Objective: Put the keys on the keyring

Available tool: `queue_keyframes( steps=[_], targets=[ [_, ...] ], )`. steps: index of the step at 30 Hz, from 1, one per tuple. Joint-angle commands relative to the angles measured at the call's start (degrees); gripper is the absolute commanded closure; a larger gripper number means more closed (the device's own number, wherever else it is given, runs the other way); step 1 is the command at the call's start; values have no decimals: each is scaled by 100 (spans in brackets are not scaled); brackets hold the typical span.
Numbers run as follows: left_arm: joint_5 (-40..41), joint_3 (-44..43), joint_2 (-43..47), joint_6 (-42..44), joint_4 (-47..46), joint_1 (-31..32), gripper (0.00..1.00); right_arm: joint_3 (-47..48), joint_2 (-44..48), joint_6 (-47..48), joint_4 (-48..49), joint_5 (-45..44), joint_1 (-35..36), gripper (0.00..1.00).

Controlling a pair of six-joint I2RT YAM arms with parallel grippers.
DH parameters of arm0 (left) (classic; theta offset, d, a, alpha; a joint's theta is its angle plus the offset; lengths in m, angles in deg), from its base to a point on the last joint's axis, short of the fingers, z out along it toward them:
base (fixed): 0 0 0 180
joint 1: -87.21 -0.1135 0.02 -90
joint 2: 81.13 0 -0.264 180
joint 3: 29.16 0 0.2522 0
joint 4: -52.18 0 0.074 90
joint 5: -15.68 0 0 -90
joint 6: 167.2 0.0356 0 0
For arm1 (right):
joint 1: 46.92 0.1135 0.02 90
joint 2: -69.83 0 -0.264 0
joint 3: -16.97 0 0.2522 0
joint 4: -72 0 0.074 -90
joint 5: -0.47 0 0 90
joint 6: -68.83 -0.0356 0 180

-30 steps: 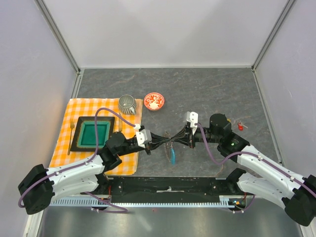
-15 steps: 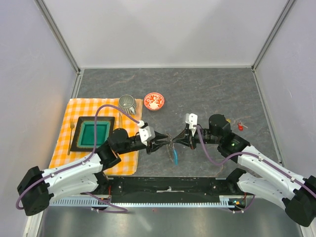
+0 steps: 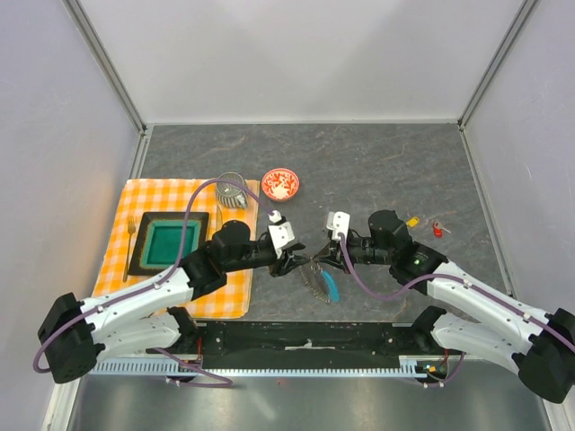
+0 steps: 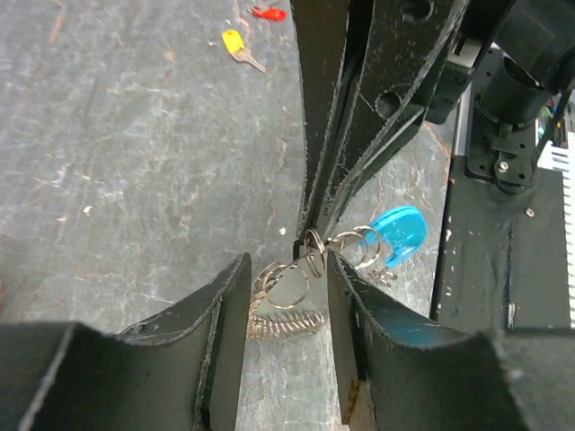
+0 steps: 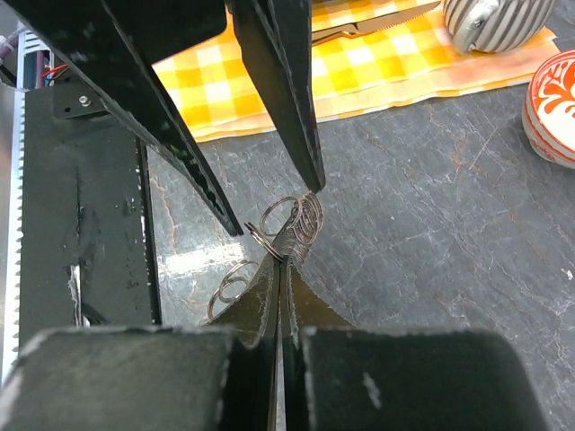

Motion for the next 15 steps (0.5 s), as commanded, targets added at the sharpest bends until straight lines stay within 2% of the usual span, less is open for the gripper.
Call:
queue_keyframes(
  steps=[1, 6, 15],
  targets=[
    [-441, -381, -226, 84, 114, -21, 54, 296, 10, 194, 6, -212, 127, 100],
    [-731, -548, -358, -30, 255, -13, 55, 340, 10, 282, -100, -467, 267, 100],
    [-802, -829, -587, -75, 580, -21, 67, 384, 36, 378, -196, -740, 487, 100]
  ],
)
